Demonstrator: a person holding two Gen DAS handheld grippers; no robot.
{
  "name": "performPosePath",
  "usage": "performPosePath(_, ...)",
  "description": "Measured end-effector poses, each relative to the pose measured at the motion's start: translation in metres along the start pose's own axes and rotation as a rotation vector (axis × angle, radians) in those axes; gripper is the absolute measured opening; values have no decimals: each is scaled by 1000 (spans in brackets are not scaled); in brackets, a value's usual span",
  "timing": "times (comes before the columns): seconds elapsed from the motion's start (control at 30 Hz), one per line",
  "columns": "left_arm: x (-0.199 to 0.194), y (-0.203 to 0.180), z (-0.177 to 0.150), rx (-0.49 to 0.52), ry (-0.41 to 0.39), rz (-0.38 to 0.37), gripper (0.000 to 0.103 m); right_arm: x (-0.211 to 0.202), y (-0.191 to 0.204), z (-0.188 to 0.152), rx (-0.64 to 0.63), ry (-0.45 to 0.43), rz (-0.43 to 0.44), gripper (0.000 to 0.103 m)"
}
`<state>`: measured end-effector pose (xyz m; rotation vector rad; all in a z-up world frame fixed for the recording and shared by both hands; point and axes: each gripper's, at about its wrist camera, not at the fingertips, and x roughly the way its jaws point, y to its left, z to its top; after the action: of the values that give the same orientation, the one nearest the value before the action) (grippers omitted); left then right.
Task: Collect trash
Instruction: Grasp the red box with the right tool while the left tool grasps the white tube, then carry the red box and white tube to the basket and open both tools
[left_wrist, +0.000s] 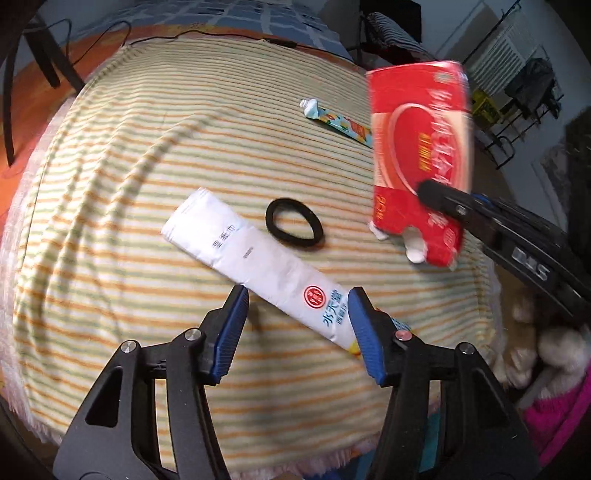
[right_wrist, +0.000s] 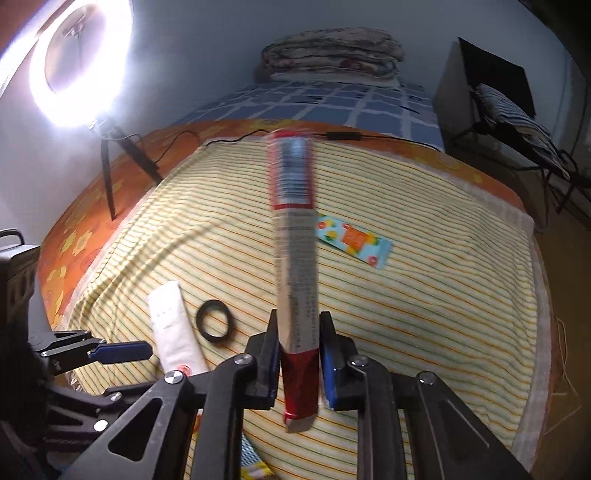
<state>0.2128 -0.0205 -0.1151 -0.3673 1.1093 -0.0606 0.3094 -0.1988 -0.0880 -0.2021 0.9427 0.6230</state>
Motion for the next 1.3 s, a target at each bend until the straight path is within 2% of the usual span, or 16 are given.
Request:
performPosePath(0.07,7,-5,3,-1,6,17,57,-3,-7,-4,23,-3,11,16)
performPosePath(0.23,19,-16,9,27,-21,114,41,-10,-12,-11,28,-13,5,15)
performPosePath(0.27,19,-16,10,26,-25,124,33,-12,-12,-12,29,-14,3,15)
performPosePath(0.4,23,-11,18,3,-40,125,14,-17,-16,-16,38,-22,-6,15)
performPosePath(0.5,18,-2,17,-18,-46,111,8,-23,-19,-19,55,-30,-4,15)
performPosePath(0.83,-30,24,10,-50,-116,88,4,-42,-15,-34,88,-47,30,15)
performPosePath(1.13,-76,37,-6,-43,-175,68,4,-68,12,-48,89,-66,106,15)
performPosePath(1.3,-100,41,-28,-7,-195,70,4,-81,36,-61,57,-64,141,15)
